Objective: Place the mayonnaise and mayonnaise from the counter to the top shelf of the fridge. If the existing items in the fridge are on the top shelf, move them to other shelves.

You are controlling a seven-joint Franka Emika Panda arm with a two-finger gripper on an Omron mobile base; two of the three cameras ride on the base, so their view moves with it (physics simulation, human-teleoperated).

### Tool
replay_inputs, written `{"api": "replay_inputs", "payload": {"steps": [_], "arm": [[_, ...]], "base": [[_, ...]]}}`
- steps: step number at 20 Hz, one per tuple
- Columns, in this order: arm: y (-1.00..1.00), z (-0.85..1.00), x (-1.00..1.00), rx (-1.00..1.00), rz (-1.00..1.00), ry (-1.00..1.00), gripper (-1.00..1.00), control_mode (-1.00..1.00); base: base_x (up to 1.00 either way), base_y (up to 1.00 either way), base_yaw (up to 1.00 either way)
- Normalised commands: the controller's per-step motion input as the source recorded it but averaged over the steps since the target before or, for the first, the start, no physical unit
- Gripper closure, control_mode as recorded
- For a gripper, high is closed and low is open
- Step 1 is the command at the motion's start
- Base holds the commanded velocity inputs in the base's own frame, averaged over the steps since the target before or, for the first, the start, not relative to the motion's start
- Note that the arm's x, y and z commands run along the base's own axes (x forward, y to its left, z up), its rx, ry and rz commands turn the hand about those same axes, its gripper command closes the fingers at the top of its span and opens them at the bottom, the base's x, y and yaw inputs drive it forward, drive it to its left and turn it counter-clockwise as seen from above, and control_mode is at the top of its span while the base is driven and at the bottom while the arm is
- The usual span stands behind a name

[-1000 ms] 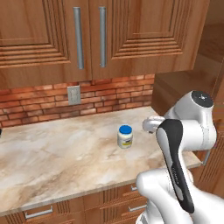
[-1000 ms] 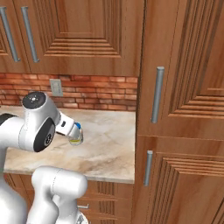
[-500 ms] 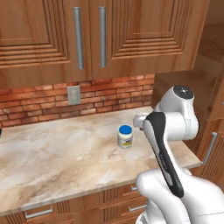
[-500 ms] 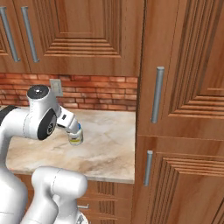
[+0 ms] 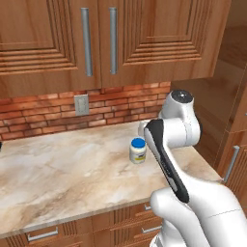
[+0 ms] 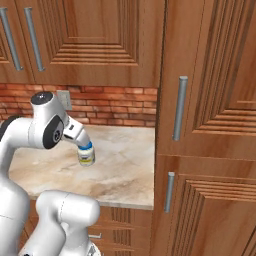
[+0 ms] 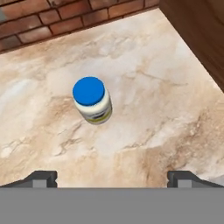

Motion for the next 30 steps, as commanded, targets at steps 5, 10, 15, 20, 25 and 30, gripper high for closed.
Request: {"api": "replay_inputs", "payload": {"steps": [5,10,15,20,25,30], "arm": [[0.05,-0.12,0.39,-0.03,-0.16,0.02,-1.0,-1.0],[0.04,-0.48,0.19,-0.01,-0.01,0.06,-1.0,-1.0],[0.03,-0.56,0.21,0.0,0.0,0.07,-1.0,-1.0],[0.04,-0.27,0.3,0.0,0.0,0.04,-1.0,-1.0],[0.0,-0.01,0.32,0.0,0.0,0.0,-1.0,-1.0],[0.0,-0.04,0.14,0.0,0.0,0.0,-1.0,-1.0]], "base": [[0.0,0.0,0.0],[0.0,0.0,0.0],[0.0,0.0,0.0],[0.0,0.0,0.0],[0.0,0.0,0.0],[0.0,0.0,0.0]]}}
